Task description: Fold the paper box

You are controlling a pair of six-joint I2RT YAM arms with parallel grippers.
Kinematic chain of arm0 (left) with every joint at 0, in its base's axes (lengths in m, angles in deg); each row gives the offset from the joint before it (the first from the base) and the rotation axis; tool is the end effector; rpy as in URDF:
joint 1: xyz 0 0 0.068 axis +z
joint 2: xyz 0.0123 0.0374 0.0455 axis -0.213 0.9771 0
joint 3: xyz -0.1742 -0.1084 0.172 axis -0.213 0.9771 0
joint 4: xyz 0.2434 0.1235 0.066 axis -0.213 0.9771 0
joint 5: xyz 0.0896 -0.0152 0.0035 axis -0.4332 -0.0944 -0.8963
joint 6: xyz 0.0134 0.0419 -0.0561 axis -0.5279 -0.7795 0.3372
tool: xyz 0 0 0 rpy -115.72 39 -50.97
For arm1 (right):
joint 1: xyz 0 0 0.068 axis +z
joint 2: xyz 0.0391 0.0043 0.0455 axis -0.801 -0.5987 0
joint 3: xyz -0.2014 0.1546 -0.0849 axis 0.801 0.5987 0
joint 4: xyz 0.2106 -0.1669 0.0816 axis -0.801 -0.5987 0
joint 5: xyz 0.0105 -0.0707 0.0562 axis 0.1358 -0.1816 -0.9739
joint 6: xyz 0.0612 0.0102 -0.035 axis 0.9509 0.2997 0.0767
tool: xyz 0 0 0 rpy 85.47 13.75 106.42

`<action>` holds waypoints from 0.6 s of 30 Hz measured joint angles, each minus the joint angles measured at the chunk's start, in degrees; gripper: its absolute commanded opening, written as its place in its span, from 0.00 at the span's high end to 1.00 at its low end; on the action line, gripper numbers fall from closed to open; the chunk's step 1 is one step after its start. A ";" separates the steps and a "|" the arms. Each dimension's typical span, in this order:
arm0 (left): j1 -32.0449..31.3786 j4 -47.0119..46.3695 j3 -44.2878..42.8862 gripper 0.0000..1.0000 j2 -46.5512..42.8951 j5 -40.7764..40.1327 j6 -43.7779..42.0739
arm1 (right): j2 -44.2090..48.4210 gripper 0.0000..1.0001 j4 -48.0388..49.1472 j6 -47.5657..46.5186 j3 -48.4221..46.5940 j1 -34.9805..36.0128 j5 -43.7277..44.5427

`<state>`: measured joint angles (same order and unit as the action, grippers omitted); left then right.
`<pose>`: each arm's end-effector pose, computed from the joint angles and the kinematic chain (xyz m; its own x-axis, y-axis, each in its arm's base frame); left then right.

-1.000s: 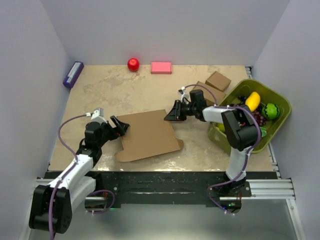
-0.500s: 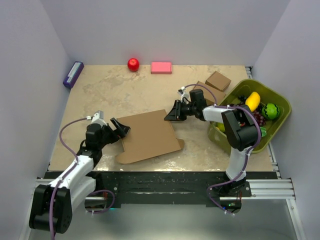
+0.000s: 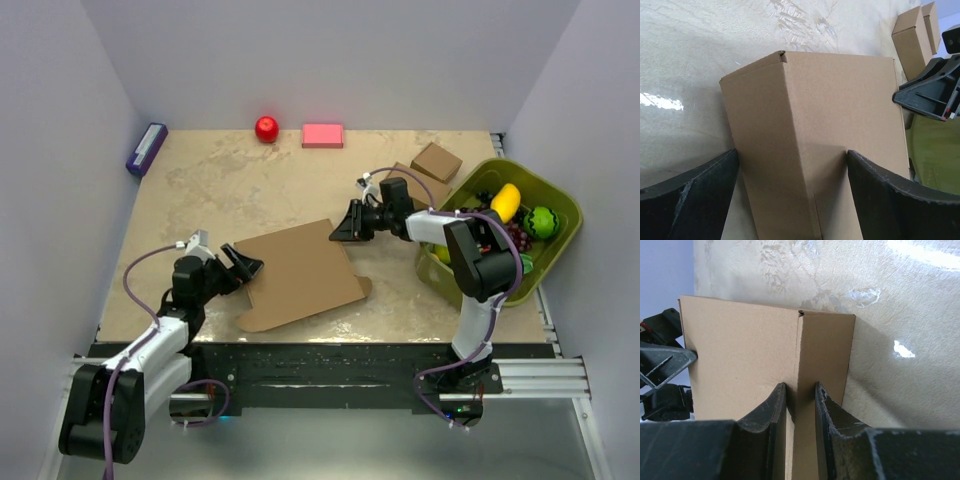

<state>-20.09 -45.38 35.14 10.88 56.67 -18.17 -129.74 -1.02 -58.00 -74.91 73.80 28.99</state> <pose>0.2056 -0.0446 0.1156 -0.5808 -0.6372 -0.5066 -0.0787 0.6634 -0.7442 0.3739 0.1816 0.1102 -0.9121 0.0660 -0.4047 -0.2947 0.5808 0.7588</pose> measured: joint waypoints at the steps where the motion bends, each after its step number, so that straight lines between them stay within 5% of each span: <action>1: 0.09 -1.27 0.59 0.11 0.35 0.44 0.42 | 0.04 0.95 -0.13 -0.07 -0.04 -0.07 0.11; 18: 0.63 -9.55 3.04 0.19 -0.74 4.26 4.02 | 0.13 0.96 -0.44 -0.11 -0.22 -1.46 0.63</action>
<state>-19.45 -54.93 38.18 10.13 60.93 -14.15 -129.61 -1.46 -58.11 -75.13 72.34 29.62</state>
